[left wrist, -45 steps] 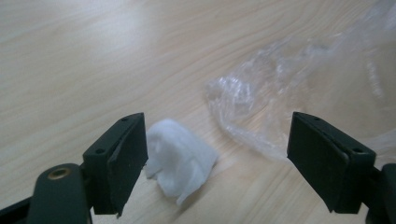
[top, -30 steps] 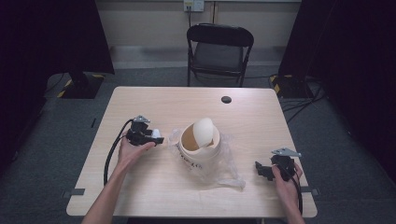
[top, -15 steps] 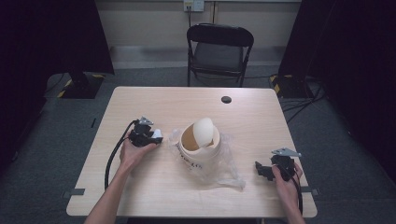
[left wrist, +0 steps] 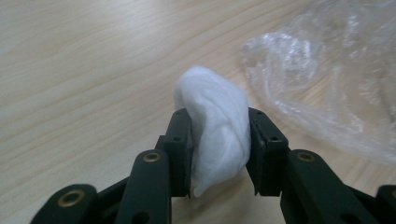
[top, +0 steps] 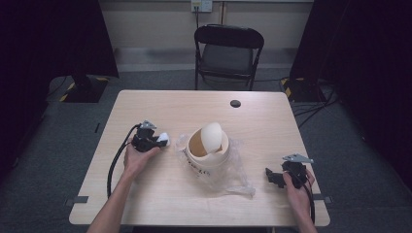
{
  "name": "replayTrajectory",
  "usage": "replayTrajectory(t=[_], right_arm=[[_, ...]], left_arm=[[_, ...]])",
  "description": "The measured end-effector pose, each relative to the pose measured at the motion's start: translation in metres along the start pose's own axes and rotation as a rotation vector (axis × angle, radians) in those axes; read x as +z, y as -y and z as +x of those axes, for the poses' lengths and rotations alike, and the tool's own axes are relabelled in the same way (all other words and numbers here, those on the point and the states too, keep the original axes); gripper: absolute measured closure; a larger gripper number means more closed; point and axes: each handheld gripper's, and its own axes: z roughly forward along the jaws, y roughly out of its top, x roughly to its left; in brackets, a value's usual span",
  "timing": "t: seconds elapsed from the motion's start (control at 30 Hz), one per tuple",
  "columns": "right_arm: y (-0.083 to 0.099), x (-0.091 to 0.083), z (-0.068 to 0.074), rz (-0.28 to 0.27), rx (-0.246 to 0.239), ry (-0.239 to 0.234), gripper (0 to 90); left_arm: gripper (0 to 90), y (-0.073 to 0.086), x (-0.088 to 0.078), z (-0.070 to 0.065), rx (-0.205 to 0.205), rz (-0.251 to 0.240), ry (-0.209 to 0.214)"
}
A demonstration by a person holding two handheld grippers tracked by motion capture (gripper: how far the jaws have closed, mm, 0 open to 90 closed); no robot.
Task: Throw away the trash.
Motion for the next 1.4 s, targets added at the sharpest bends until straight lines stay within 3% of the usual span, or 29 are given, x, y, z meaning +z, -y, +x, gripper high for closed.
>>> replayTrajectory(t=[0.17, 0.43, 0.5, 0.93, 1.03, 1.1, 1.13, 1.2, 1.3, 1.4], right_arm=[[0.0, 0.0, 0.0, 0.001, -0.001, -0.001, 8.3], [0.0, 0.0, 0.0, 0.0, 0.0, 0.0, 8.4], [0.0, 0.0, 0.0, 0.0, 0.0, 0.0, 8.4], [0.0, 0.0, 0.0, 0.001, -0.001, -0.001, 8.4], [0.0, 0.0, 0.0, 0.001, -0.001, -0.001, 8.4], [0.0, 0.0, 0.0, 0.001, -0.001, -0.001, 8.3], [0.0, 0.0, 0.0, 0.001, 0.0, -0.001, 8.4], [0.0, 0.0, 0.0, 0.001, 0.0, -0.001, 8.4], [0.0, 0.0, 0.0, 0.001, -0.001, -0.001, 8.4], [0.0, 0.0, 0.0, 0.001, -0.001, -0.001, 8.4]], left_arm=[[63.6, -0.003, -0.005, -0.005, 0.012, -0.018, 0.054], [63.6, -0.008, -0.021, -0.012, 0.026, -0.067, 0.062], [63.7, -0.009, -0.028, -0.017, 0.042, -0.107, 0.051], [63.6, -0.014, -0.059, -0.035, 0.058, -0.19, 0.102], [63.3, -0.017, -0.066, -0.043, 0.043, -0.222, 0.141], [62.8, -0.02, -0.072, -0.05, 0.057, -0.247, 0.113], [62.8, -0.021, -0.074, -0.053, 0.051, -0.256, 0.122], [62.9, -0.023, -0.078, -0.059, 0.07, -0.267, 0.119], [62.9, -0.028, -0.084, -0.071, 0.103, -0.279, 0.153], [62.8, -0.031, -0.088, -0.078, 0.112, -0.285, 0.173]])
